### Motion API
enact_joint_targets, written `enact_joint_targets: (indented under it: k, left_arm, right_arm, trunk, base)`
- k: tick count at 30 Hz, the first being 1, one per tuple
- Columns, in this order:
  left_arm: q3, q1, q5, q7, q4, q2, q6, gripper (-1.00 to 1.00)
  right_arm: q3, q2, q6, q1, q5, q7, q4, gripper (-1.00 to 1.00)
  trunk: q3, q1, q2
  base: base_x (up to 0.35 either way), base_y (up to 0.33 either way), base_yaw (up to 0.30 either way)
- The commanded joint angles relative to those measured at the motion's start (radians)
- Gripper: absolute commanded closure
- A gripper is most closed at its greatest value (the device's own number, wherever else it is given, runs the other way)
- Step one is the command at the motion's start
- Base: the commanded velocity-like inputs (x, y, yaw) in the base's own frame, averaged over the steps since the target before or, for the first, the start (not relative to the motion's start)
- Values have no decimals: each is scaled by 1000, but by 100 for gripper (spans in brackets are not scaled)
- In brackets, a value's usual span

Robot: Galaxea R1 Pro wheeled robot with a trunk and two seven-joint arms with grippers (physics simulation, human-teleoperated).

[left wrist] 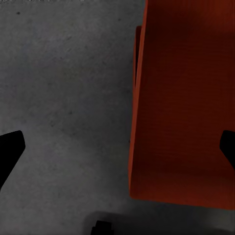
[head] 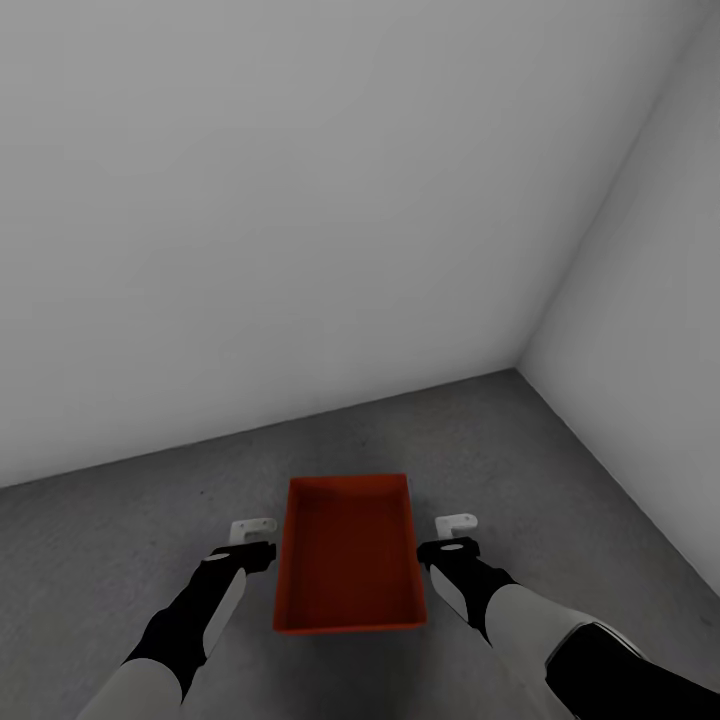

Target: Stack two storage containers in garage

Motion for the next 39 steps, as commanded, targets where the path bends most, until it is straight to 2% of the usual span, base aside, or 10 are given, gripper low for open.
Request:
enact_joint_targets:
  k: [1,39]
  left_arm:
    - [-4,0,11,9,-2,1,4,-100]
    - [-3,0,12,8,-2,11,2,-100]
  right_arm:
    - [8,0,7,-1,-5,-6,-2,-100]
    - [8,0,6,-1,-5,-6,-1,-100]
  trunk:
    - [0,0,-1]
    - [60,0,-1]
  base:
    - [0,0,0]
    - [-9,0,0]
